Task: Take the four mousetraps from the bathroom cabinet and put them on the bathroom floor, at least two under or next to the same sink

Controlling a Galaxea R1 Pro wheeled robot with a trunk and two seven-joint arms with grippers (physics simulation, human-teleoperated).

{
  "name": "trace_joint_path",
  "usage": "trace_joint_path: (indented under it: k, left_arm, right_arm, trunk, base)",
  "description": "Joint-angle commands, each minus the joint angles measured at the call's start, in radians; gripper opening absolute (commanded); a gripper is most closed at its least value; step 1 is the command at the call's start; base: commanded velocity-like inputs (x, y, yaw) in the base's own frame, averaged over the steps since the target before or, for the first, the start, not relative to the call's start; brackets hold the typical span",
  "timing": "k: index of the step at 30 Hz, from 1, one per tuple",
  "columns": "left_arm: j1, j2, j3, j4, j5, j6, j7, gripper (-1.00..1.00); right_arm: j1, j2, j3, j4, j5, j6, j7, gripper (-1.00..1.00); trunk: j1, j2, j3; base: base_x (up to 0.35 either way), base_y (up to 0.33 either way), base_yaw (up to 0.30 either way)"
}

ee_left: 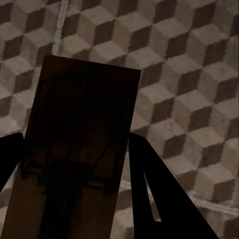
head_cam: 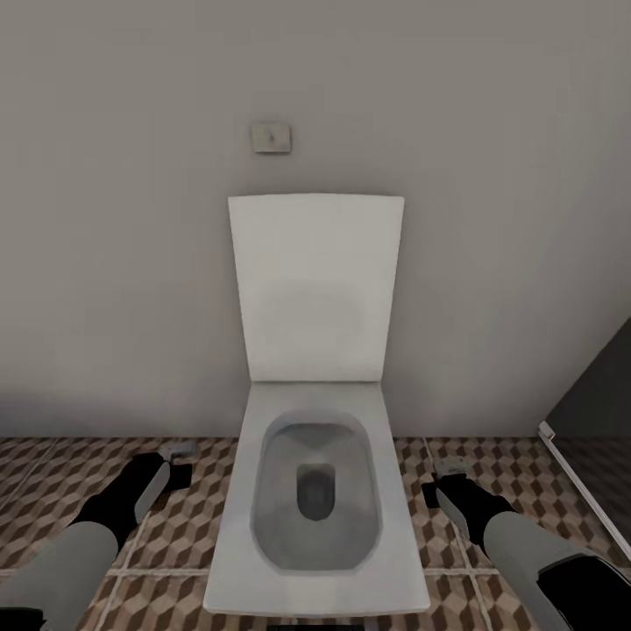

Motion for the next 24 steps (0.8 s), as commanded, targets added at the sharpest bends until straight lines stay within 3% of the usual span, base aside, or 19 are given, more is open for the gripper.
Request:
trace_joint_path:
  k: [1, 3, 9, 12, 24]
  left_arm:
    - [-0.001, 0.0, -0.009, 0.019, 0.005, -0.007, 0.009, -1.0]
    - [-0.001, -0.005, -0.009, 0.037, 0.004, -0.03, 0.009, -1.0]
    - [0.0, -0.015, -0.01, 0.104, 0.008, -0.188, 0.009, -1.0]
    - [-0.001, -0.024, -0.011, 0.124, 0.008, -0.223, 0.008, -1.0]
    - [0.0, -0.047, -0.011, 0.087, 0.007, -0.247, -0.005, -1.0]
  right_arm:
    - [0.0, -0.001, 0.008, 0.0, -0.013, -0.006, -0.006, -1.0]
    - [0.0, -0.001, 0.007, 0.002, -0.013, -0.015, -0.008, -1.0]
    - [0.0, -0.002, 0.007, 0.007, -0.017, -0.061, -0.011, -1.0]
    - [0.0, -0.003, 0.007, 0.01, -0.019, -0.087, -0.012, -1.0]
    - [0.001, -0.003, 0.008, 0.011, -0.02, -0.091, -0.013, -1.0]
  trunk:
    - [0.0, 0.0, -0.001]
    - [0.0, 0.0, -0.001]
    - [0.0, 0.0, -0.001]
    - [0.0, 0.0, -0.001]
    - [0.0, 0.0, -0.001]
  base:
    - [0.0, 0.0, 0.0]
    - [0.0, 0.0, 0.0]
    - [0.0, 0.0, 0.0]
    - [0.0, 0.0, 0.0]
    - [0.0, 0.0, 0.0]
